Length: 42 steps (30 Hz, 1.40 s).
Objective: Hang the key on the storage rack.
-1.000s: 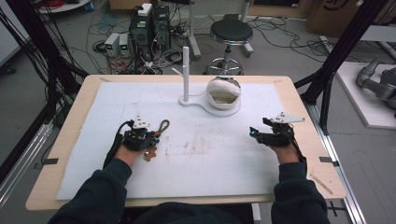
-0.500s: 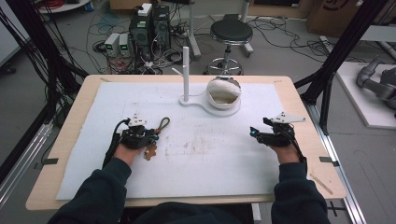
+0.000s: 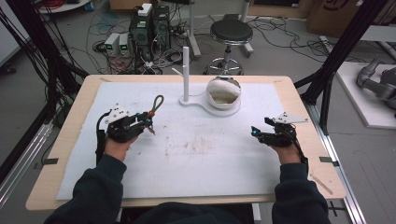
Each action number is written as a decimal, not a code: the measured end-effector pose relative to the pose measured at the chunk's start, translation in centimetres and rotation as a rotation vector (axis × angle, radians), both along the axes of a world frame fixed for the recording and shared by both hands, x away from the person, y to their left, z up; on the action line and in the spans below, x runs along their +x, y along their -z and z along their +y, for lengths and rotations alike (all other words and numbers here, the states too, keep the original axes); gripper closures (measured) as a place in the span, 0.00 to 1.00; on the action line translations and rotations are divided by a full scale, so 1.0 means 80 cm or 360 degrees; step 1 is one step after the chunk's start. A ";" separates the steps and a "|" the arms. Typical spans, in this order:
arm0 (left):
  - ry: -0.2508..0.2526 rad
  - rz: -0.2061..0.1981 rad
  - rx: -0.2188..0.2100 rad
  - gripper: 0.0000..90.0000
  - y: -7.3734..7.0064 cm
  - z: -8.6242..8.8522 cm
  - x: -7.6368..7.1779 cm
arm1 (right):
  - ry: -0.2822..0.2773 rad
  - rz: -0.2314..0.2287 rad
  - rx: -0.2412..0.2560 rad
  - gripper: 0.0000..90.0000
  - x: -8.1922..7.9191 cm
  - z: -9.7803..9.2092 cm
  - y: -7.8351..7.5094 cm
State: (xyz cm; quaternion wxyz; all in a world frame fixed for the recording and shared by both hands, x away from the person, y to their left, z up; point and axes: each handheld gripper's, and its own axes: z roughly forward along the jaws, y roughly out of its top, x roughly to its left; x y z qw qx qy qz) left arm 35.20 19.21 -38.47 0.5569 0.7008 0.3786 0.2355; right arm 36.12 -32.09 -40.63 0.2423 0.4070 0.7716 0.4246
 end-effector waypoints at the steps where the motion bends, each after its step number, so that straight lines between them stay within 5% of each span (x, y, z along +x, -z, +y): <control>1: 0.0003 -0.0032 -0.0010 0.80 -0.007 -0.002 0.000 | 0.0002 -0.0001 0.0005 0.32 0.000 0.000 0.000; 7: 0.0031 -0.0167 -0.0002 0.80 -0.048 -0.026 0.016 | -0.0002 -0.0022 0.0023 0.32 -0.001 -0.002 -0.002; 15: 0.0075 -0.0210 0.0074 0.80 -0.076 -0.059 0.044 | 0.0000 -0.0026 0.0031 0.32 -0.001 -0.003 -0.003; 26: 0.0064 -0.0204 0.0151 0.80 -0.081 -0.083 0.080 | -0.0008 -0.0022 0.0025 0.32 -0.001 -0.002 -0.002; 36: -0.0009 -0.0111 0.0323 0.80 -0.078 -0.106 0.113 | -0.0009 -0.0015 0.0025 0.32 -0.001 -0.002 -0.001; 42: -0.0015 -0.0083 0.0343 0.80 -0.072 -0.116 0.122 | -0.0009 -0.0015 0.0029 0.32 -0.002 -0.003 -0.001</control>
